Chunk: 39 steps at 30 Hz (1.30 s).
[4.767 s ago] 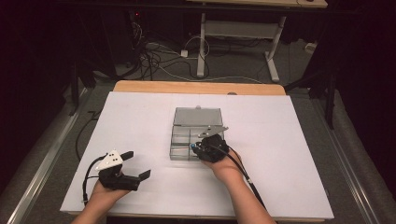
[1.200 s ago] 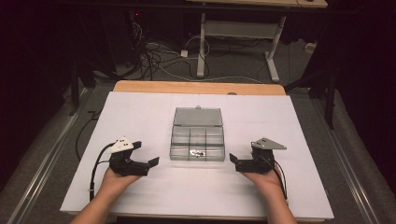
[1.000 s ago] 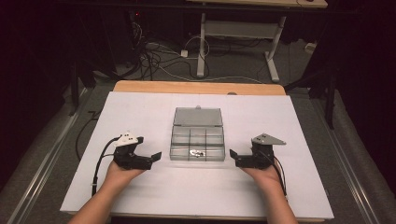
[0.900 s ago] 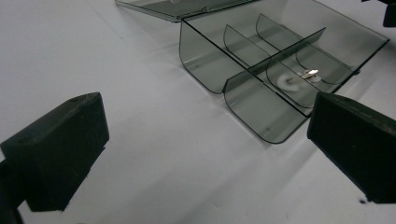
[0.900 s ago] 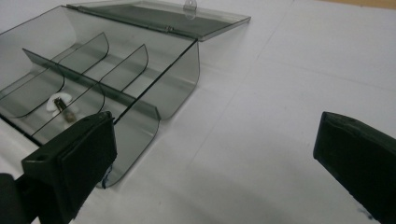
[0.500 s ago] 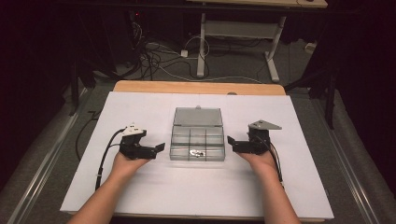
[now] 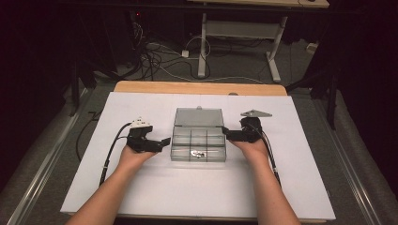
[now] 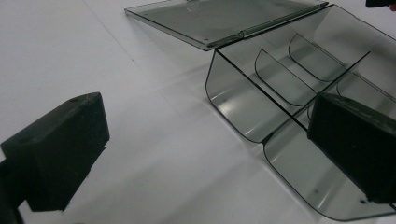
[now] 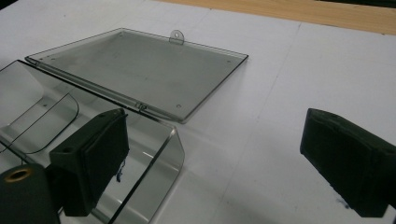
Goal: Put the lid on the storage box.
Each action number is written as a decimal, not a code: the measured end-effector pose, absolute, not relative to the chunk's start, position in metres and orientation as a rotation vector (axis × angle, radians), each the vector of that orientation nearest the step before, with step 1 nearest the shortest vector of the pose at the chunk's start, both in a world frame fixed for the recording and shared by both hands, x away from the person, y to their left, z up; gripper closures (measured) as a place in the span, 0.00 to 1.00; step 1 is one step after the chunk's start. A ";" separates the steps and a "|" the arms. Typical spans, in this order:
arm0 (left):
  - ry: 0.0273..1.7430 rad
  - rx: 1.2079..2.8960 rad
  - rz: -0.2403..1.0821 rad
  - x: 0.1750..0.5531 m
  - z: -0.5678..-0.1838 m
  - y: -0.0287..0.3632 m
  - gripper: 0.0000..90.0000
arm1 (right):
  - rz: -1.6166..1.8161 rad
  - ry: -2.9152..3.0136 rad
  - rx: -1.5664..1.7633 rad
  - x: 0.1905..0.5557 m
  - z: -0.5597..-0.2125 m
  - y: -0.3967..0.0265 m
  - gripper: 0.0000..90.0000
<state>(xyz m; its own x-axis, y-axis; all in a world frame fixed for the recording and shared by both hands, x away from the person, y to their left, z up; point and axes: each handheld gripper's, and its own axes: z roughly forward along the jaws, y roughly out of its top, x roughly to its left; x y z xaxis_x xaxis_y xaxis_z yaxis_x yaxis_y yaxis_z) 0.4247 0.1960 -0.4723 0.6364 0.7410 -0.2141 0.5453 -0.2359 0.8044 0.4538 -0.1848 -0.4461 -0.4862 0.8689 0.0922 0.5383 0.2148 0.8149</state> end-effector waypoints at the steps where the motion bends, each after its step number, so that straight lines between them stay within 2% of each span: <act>1: 1.016 1.916 0.260 0.426 -0.473 0.195 0.00 | 1.169 2.116 1.308 0.456 -0.446 -0.184 0.12; 22: 0.995 1.924 0.250 0.439 -0.474 0.174 0.00 | 1.215 2.190 1.404 0.498 -0.454 -0.161 0.33; 39: 0.970 1.943 0.222 0.452 -0.467 0.157 0.00 | 1.260 2.229 1.499 0.509 -0.466 -0.148 0.25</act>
